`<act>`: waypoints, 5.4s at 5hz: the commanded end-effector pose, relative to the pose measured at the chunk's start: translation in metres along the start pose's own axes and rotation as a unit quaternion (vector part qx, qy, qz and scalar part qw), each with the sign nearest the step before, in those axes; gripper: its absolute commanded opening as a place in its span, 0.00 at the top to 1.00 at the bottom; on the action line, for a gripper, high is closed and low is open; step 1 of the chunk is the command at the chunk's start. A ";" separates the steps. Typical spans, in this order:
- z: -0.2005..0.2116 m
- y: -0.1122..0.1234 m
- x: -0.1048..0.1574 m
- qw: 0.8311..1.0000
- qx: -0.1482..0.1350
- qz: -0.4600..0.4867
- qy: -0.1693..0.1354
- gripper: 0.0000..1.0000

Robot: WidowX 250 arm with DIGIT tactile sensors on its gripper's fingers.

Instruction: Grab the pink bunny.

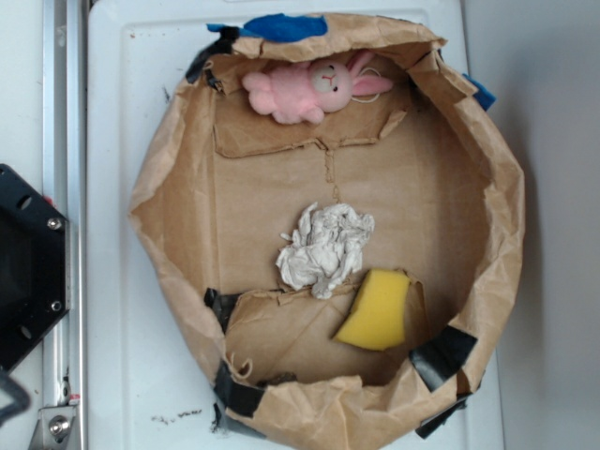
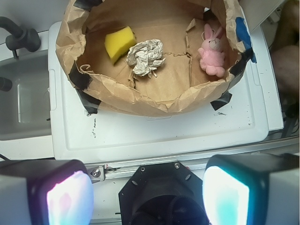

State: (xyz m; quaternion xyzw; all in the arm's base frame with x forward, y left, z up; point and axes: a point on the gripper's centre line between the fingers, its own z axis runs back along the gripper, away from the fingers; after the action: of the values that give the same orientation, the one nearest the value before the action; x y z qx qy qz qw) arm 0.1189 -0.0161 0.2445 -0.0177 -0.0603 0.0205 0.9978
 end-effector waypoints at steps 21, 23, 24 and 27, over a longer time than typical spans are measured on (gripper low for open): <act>-0.160 0.069 0.130 1.000 0.019 -0.009 -0.013 0.00; -0.170 0.090 0.132 0.997 0.063 -0.032 0.001 0.00; -0.175 0.089 0.129 0.995 0.084 -0.054 0.004 0.00; -0.178 0.093 0.125 0.990 0.127 -0.050 0.022 0.00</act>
State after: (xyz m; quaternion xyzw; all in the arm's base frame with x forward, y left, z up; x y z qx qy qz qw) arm 0.2563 0.0804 0.0723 0.1076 -0.0240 -0.0197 0.9937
